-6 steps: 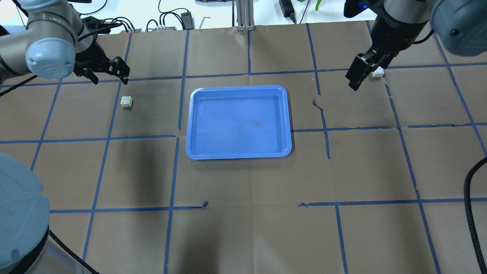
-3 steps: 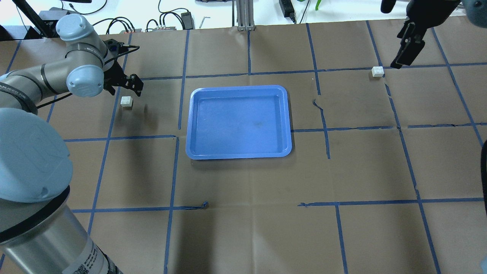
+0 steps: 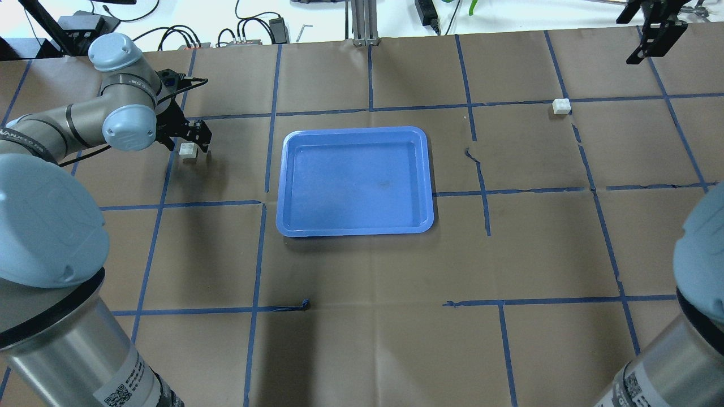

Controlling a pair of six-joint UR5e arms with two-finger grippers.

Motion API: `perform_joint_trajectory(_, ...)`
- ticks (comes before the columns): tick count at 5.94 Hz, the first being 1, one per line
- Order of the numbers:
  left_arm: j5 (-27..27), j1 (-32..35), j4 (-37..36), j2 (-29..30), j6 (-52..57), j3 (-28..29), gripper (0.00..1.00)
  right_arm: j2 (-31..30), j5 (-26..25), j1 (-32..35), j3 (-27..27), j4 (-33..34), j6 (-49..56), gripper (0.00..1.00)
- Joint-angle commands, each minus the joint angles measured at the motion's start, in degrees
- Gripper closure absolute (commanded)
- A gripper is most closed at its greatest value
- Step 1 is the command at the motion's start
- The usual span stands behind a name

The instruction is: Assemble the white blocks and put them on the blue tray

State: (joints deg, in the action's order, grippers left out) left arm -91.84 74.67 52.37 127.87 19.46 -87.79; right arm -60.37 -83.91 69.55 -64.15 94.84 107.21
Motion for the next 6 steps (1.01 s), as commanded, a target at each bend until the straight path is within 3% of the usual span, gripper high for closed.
perform_joint_trajectory(1,-0.01,-0.31,0.1,0.01,0.06,-0.01,0.64,6.98,7.4,-3.52,1.21,-1.93,6.82,0.01)
perform_joint_trajectory(2,0.08,-0.31,0.27,-0.16,-0.03,0.33,0.84,9.8,11.01,-4.76,1.22,-1.5,11.31,0.01)
perform_joint_trajectory(4,-0.01,0.82,1.32,-3.65,0.23,-1.32,0.84,15.34,15.24,-6.43,1.13,-0.8,14.5,0.01)
perform_joint_trajectory(6,-0.18,11.75,1.85,-11.72,2.7,-8.15,0.83,18.61,18.41,-6.71,1.57,3.91,14.43,0.01)
